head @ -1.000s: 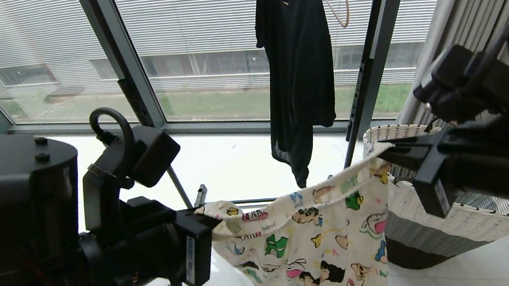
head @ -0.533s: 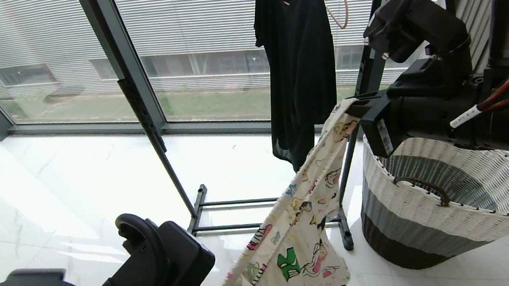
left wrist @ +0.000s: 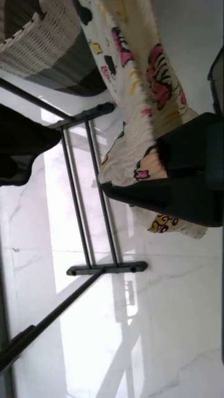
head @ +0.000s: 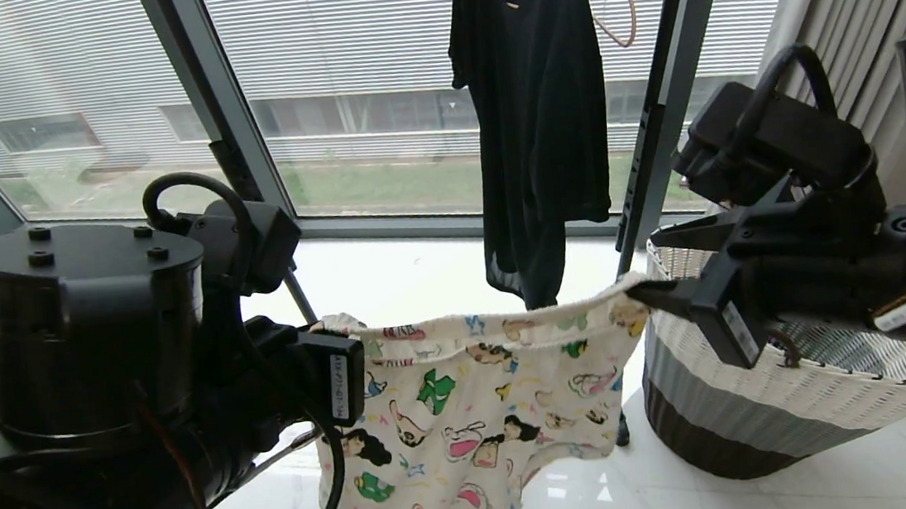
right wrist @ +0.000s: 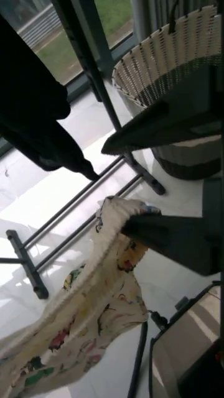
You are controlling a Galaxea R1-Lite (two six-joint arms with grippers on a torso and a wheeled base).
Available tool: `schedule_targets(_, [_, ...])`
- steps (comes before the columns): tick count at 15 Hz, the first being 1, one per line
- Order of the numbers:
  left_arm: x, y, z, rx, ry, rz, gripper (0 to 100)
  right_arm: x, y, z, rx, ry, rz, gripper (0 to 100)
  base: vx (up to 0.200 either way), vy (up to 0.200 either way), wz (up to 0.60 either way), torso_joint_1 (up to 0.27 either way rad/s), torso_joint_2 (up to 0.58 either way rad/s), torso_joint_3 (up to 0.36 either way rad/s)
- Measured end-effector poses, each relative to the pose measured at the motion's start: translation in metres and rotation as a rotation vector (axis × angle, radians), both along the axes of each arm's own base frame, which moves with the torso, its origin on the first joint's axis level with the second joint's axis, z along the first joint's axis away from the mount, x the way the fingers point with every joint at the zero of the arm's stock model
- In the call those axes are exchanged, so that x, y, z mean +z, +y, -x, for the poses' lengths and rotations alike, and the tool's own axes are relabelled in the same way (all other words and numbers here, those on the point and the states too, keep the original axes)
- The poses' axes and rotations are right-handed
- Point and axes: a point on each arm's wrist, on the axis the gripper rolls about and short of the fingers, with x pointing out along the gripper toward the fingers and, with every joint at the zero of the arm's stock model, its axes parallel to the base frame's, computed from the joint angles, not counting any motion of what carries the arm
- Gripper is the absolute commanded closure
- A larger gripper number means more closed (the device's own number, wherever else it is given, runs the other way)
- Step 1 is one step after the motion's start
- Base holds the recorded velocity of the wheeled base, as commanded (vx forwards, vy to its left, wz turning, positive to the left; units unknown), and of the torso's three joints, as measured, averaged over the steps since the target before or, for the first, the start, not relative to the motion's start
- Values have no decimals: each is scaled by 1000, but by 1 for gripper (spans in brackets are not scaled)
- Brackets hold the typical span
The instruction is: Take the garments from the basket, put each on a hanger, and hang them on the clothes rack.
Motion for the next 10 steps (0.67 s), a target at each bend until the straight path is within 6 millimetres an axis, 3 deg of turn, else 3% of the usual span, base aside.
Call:
schedule_targets(4, [-5,-2,-9,15,11,-38,100,-3,-11,19,77,28,-27,0,0,0,0,0,0,0])
schedule_targets(10, [-17,0,-9,50,29,-97,100,12,-29,25,21,58,-198,0,0,0,0,0,0,0])
